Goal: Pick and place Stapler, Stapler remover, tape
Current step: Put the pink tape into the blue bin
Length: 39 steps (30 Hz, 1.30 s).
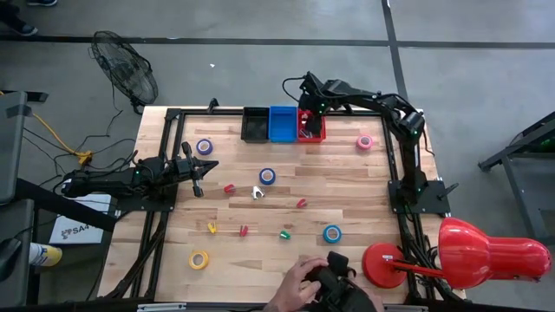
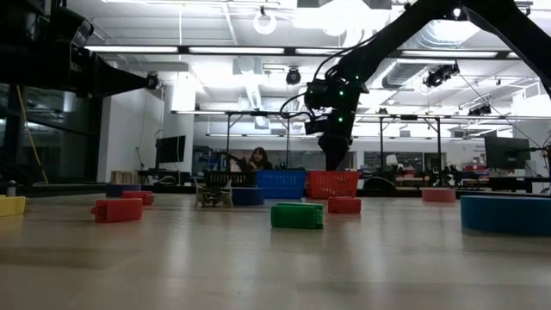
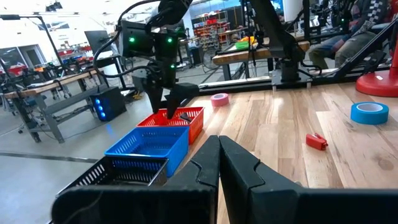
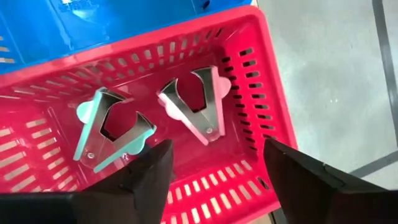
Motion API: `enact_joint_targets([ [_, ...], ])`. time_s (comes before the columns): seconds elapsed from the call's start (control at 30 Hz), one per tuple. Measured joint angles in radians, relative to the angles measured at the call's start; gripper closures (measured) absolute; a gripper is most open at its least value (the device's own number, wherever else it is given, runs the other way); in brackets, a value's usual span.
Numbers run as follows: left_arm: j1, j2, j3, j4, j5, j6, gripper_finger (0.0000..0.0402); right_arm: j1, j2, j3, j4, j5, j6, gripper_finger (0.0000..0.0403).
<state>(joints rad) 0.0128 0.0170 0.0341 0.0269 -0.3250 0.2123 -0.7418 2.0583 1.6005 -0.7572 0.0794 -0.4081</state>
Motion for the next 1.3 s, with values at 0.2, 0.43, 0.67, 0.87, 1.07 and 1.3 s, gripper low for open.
enact_joint_targets([
  [0.2, 0.0, 0.0, 0.0, 0.0, 0.0, 0.0, 0.0399, 0.0, -0.053, 0.0, -0.064, 0.097, 0.16, 0.0159],
  [0.43, 0.0, 0.0, 0.0, 0.0, 0.0, 0.0, 0.0399, -0.015, -0.104, 0.0, -0.275, 0.119, 0.473, 0.0159],
  [0.67, 0.0, 0.0, 0.0, 0.0, 0.001, 0.0, 0.0399, -0.03, -0.115, -0.08, -0.346, 0.091, 0.556, 0.0159],
  [0.87, 0.0, 0.0, 0.0, 0.0, 0.001, 0.0, 0.0399, -0.036, -0.209, -0.257, -0.279, 0.061, 0.615, 0.0159],
  [1.07, 0.0, 0.0, 0.0, 0.0, 0.0, 0.0, 0.0399, -0.067, -0.303, -0.413, -0.239, 0.07, 0.683, 0.0159],
  [1.3, 0.0, 0.0, 0.0, 0.0, 0.0, 0.0, 0.0399, -0.082, -0.327, -0.507, -0.224, 0.066, 0.775, 0.016],
])
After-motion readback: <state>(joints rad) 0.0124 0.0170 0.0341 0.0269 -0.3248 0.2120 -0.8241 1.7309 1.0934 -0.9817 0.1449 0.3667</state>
